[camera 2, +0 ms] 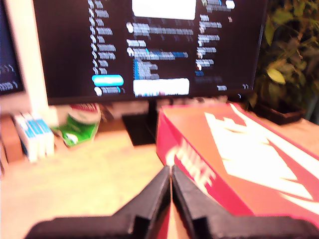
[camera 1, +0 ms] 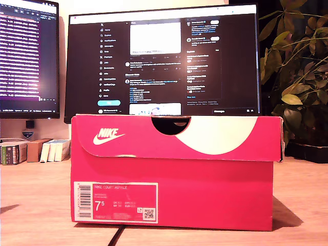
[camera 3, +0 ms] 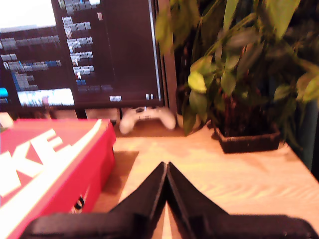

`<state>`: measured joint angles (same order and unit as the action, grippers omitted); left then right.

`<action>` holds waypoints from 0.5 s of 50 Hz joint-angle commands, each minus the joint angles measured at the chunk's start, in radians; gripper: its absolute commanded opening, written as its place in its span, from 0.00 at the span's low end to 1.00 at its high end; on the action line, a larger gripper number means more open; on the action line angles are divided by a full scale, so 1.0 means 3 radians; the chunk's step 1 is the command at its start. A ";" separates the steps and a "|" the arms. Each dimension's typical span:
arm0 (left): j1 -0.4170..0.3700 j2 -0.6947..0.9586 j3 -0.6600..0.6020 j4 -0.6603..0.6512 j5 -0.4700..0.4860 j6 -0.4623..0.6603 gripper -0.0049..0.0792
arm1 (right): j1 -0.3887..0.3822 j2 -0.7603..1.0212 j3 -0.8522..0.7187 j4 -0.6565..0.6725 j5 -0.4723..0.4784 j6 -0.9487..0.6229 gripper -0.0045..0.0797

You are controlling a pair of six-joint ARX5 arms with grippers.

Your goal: Close the red shoebox by pushing the lid with your left arm and holding the box in place with your right arm

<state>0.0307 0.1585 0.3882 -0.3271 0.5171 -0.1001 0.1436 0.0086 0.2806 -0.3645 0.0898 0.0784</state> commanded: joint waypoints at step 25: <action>-0.0027 -0.0010 -0.0313 0.0420 -0.0273 -0.0024 0.04 | -0.0020 -0.0018 -0.0484 0.0406 -0.0139 -0.0081 0.04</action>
<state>0.0292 0.1585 0.3450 -0.2172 0.4385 -0.1024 0.1436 0.0086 0.1654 -0.2588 0.0586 0.0746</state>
